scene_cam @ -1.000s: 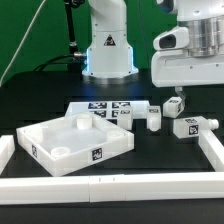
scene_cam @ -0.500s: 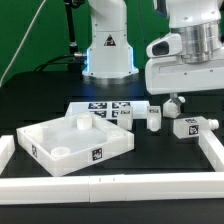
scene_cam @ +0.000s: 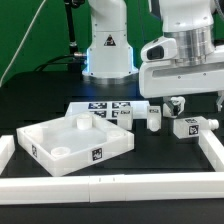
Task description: Assemble one leg
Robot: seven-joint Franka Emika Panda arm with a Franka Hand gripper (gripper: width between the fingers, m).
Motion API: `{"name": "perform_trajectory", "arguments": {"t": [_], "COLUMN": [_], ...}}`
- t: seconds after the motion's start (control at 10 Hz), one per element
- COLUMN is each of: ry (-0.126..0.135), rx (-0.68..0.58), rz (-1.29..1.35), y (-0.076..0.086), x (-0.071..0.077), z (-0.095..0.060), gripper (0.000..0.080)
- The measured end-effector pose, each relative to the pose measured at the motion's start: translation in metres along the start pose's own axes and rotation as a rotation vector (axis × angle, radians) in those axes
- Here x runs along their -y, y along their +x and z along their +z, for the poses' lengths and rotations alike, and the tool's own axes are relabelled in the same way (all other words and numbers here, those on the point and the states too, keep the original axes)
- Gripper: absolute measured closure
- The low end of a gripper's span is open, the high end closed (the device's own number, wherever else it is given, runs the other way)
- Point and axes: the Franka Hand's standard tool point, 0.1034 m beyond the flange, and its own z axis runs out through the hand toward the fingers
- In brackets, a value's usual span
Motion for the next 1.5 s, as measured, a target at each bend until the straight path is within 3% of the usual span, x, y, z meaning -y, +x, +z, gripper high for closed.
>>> {"name": "perform_trajectory", "arguments": {"t": [0.2,0.6,0.7,1.0,1.3,1.5], "ry": [0.035,0.042,0.054,0.05,0.044,0.043], "rx": [-0.047,-0.035,-0.024,0.001,0.007,0.008], "rz": [0.148,0.351,0.547,0.798,0.821,0.82], "y": [0.008,0.005,0.006,0.001,-0.002,-0.002], "x": [-0.002,0.0,-0.005,-0.012,-0.011,-0.011], "z": [-0.001,0.001,0.002,0.017,0.023,0.024], "gripper": [0.015,0.015,0.015,0.015,0.015,0.0408]}}
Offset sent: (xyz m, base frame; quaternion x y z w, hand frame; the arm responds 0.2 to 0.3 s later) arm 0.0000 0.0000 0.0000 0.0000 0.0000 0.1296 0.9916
